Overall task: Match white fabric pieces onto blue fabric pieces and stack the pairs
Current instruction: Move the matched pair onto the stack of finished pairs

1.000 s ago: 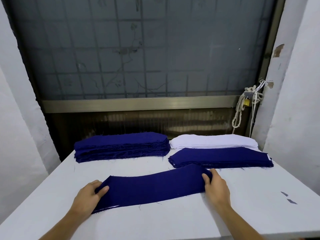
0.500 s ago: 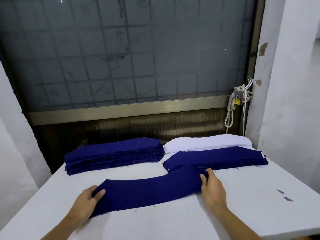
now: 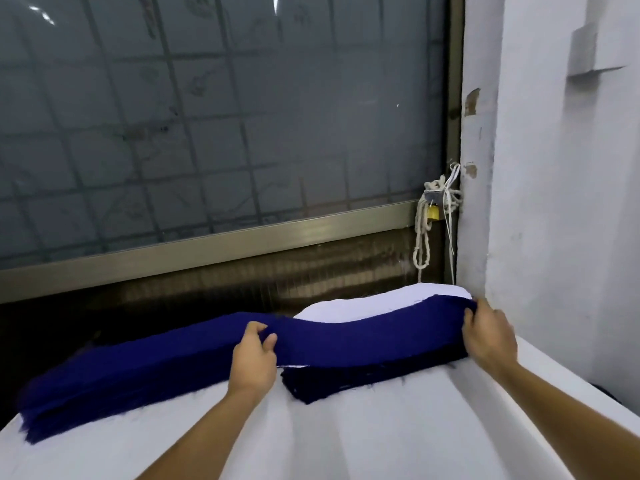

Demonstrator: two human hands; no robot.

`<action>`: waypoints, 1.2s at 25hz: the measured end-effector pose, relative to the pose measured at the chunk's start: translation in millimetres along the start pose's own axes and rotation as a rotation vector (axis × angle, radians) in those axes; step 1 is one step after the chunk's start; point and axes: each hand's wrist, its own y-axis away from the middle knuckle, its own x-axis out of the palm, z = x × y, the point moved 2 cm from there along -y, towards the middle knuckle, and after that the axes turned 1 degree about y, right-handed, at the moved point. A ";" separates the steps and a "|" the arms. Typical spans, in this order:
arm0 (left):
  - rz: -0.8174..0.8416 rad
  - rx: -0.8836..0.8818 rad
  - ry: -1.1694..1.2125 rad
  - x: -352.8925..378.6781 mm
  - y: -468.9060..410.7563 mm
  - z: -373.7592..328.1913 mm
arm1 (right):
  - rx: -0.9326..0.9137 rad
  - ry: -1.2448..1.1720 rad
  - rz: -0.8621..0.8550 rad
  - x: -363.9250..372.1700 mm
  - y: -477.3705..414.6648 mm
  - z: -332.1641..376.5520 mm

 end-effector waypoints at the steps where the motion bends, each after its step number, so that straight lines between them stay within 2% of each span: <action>1: 0.009 -0.011 0.006 16.0 -5.6 -5.5 | 0.019 0.024 0.009 -0.2 -13.8 -8.3; 7: 0.009 -0.093 -0.229 77.7 -9.8 6.3 | 0.046 0.108 0.039 18.8 -55.4 -46.4; 12: -0.117 -0.041 -0.323 86.9 -5.5 23.0 | -0.017 0.134 0.051 35.1 -58.0 -66.0; 25: -0.160 -0.108 -0.102 82.2 -8.6 34.2 | 0.040 0.027 -0.044 32.8 -55.0 -69.3; 28: -0.184 -0.100 -0.070 82.1 -9.5 35.3 | -0.068 0.207 -0.159 34.5 -50.9 -64.0; 30: -0.211 -0.086 -0.047 81.2 -9.7 35.3 | -0.183 0.312 -0.142 38.0 -49.5 -59.2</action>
